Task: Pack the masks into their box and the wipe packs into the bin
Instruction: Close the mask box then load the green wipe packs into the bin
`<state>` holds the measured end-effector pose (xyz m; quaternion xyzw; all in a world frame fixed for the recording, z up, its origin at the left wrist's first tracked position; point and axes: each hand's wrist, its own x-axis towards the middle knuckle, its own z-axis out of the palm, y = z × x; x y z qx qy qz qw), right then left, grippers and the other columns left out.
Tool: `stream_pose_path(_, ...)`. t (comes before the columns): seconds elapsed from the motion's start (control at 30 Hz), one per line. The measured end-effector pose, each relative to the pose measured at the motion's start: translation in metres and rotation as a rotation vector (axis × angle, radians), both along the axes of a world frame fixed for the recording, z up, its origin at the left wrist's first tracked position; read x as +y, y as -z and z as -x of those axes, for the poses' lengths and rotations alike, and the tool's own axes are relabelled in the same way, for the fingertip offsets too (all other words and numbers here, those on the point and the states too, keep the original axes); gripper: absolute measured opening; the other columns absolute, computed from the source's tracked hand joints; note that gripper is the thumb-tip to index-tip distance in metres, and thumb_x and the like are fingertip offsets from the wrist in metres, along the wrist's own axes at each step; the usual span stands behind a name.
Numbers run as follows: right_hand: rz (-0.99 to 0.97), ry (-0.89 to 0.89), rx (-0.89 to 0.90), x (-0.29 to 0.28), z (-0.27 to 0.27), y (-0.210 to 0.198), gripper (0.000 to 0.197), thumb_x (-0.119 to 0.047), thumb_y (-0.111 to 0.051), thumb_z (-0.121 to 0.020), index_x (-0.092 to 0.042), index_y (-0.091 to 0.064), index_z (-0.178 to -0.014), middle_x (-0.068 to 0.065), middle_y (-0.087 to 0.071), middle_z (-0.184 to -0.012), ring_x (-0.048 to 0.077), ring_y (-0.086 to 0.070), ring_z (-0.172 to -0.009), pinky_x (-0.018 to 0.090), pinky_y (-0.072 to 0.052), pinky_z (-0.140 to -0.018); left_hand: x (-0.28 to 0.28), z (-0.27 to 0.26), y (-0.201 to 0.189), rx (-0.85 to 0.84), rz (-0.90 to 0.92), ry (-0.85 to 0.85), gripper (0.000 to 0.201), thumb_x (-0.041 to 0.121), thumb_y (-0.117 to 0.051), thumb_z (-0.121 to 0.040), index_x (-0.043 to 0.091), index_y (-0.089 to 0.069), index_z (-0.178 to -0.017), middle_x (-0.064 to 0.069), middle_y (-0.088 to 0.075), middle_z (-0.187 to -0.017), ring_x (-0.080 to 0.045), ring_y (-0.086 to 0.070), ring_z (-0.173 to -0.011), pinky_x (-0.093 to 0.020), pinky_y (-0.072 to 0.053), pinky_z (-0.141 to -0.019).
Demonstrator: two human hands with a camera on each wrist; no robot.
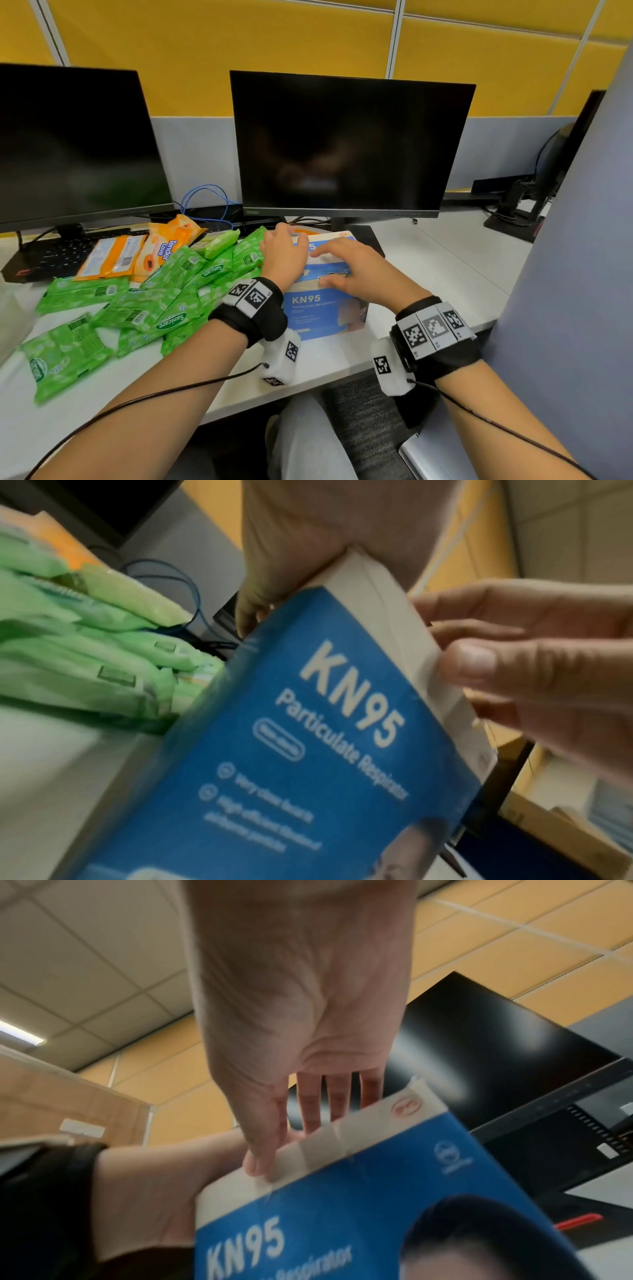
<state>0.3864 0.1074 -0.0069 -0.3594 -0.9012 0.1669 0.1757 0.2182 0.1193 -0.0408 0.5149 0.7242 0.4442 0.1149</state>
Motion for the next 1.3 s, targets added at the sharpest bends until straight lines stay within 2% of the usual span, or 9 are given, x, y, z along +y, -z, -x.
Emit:
stream_pose_path(0.13,-0.018,0.071,-0.171,0.002,0.012,0.007,0.044,-0.034,-0.063,-0.089,-0.032,-0.051,-0.132,-0.004,-0.049,-0.137,0.018,-0.046,-0.127,0.034,-0.04,-0.104,-0.007,0.009,-0.007,-0.16,0.002,0.175,0.04,0.031,-0.041,-0.1,0.01,-0.044,-0.134,-0.012,-0.049,-0.134,-0.025,-0.047,-0.123,-0.033,-0.035,-0.099)
stream_pose_path(0.27,-0.063,0.251,-0.343,0.004,0.015,-0.008,0.04,-0.035,-0.058,-0.092,-0.031,-0.05,-0.13,0.004,-0.047,-0.132,0.025,-0.047,-0.122,0.041,-0.04,-0.099,-0.023,0.047,-0.009,0.035,0.062,0.143,0.034,0.024,-0.048,-0.097,0.01,-0.053,-0.127,-0.01,-0.049,-0.133,-0.025,-0.047,-0.123,-0.032,-0.038,-0.099)
stream_pose_path(0.43,-0.152,0.021,-0.031,-0.006,0.082,-0.021,0.033,-0.03,-0.061,-0.088,-0.024,-0.06,-0.121,0.005,-0.055,-0.121,0.023,-0.05,-0.118,0.041,-0.042,-0.099,-0.053,0.107,-0.012,0.266,0.118,0.053,0.034,0.02,-0.052,-0.095,0.008,-0.056,-0.126,-0.01,-0.048,-0.136,-0.023,-0.042,-0.129,-0.032,-0.031,-0.106)
stream_pose_path(0.53,-0.186,-0.047,0.009,-0.012,0.131,-0.02,0.025,-0.028,-0.059,-0.088,-0.025,-0.064,-0.113,0.004,-0.057,-0.113,0.024,-0.053,-0.113,0.043,-0.043,-0.096,-0.078,0.144,-0.024,0.43,0.118,-0.042,0.033,0.019,-0.055,-0.091,0.009,-0.059,-0.123,-0.011,-0.052,-0.129,-0.026,-0.045,-0.125,-0.037,-0.033,-0.105)
stream_pose_path(0.67,-0.184,-0.144,0.002,-0.02,0.182,-0.013,0.022,-0.025,-0.056,-0.091,-0.024,-0.065,-0.111,0.002,-0.059,-0.113,0.021,-0.056,-0.108,0.041,-0.047,-0.092,-0.132,0.208,-0.047,0.66,0.244,-0.438,0.043,0.028,-0.058,-0.086,0.012,-0.056,-0.126,-0.015,-0.048,-0.134,-0.032,-0.036,-0.131,-0.049,-0.022,-0.111)
stream_pose_path(0.83,0.03,-0.362,-0.221,-0.046,0.227,0.012,0.034,-0.032,-0.062,-0.089,-0.027,-0.058,-0.122,0.004,-0.056,-0.123,0.021,-0.053,-0.114,0.039,-0.046,-0.096,-0.211,0.28,-0.059,0.469,0.651,-0.801,0.063,0.038,-0.061,-0.086,0.006,-0.043,-0.137,-0.021,-0.043,-0.141,-0.042,-0.031,-0.136,-0.063,-0.012,-0.111)
stream_pose_path(0.97,0.128,-0.546,-0.391,-0.082,0.26,0.035,0.053,-0.037,-0.065,-0.088,-0.03,-0.046,-0.136,0.007,-0.046,-0.133,0.023,-0.045,-0.122,0.037,-0.038,-0.103,-0.242,0.305,-0.051,0.374,0.898,-0.709,0.034,0.025,-0.055,-0.09,0.004,-0.06,-0.116,-0.016,-0.061,-0.117,-0.036,-0.054,-0.115,-0.055,-0.035,-0.106)
stream_pose_path(1.13,0.139,-0.64,-0.395,-0.119,0.308,0.045,0.061,-0.034,-0.064,-0.089,-0.03,-0.038,-0.144,0.012,-0.04,-0.14,0.028,-0.039,-0.129,0.036,-0.033,-0.105,-0.234,0.274,-0.038,0.485,0.685,-0.678,0.03,0.009,-0.042,-0.096,0.004,-0.055,-0.123,-0.017,-0.061,-0.119,-0.035,-0.058,-0.11,-0.04,-0.046,-0.09)
stream_pose_path(1.3,0.017,-0.565,-0.646,-0.138,0.335,0.07,0.061,-0.058,-0.059,-0.083,-0.049,-0.037,-0.139,0.007,-0.008,-0.158,0.047,-0.019,-0.139,0.057,-0.024,-0.111,-0.213,0.249,-0.032,0.541,0.521,-0.596,0.028,0.016,-0.04,-0.097,0.005,-0.057,-0.116,-0.016,-0.066,-0.11,-0.035,-0.063,-0.1,-0.034,-0.039,-0.071)
